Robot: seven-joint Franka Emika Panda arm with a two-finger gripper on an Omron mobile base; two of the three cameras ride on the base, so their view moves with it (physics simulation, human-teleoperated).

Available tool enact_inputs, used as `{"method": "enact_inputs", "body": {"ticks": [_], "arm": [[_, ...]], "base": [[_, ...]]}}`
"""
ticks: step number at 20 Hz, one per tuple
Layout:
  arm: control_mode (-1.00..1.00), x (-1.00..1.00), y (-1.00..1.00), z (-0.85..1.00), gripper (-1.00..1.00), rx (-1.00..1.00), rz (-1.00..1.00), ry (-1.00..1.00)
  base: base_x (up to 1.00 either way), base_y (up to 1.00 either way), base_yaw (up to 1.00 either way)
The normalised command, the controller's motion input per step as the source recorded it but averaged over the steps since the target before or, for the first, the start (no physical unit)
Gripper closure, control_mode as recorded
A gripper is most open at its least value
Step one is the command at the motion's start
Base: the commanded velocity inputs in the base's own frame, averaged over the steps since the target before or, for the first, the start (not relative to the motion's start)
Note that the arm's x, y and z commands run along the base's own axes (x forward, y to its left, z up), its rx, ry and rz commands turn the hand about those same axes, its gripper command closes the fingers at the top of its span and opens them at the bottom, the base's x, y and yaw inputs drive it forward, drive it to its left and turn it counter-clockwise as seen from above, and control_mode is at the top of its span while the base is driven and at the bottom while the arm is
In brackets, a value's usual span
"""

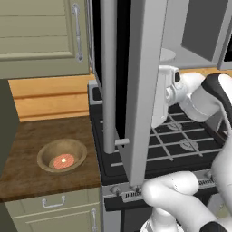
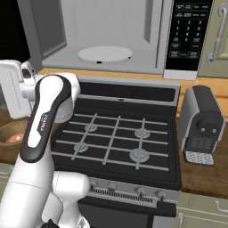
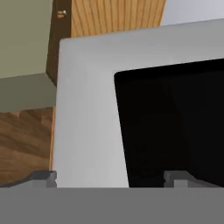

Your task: Open the microwave, place the bowl with waffle inside the microwave, then close the microwave door and turn it on.

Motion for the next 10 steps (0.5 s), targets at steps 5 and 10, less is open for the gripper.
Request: {"method": "enact_inputs", "body": {"ticks": [5, 10], "arm": [[-1.00, -0.14, -0.99, -0.07, -1.00, -0.17, -0.05, 0.05], [-1.00, 0.00, -0.62, -0.19, -1.00, -0.12, -0.32, 0.40]], "base": [[0.00, 0.00, 0.00], [0.00, 0.00, 0.00]]}}
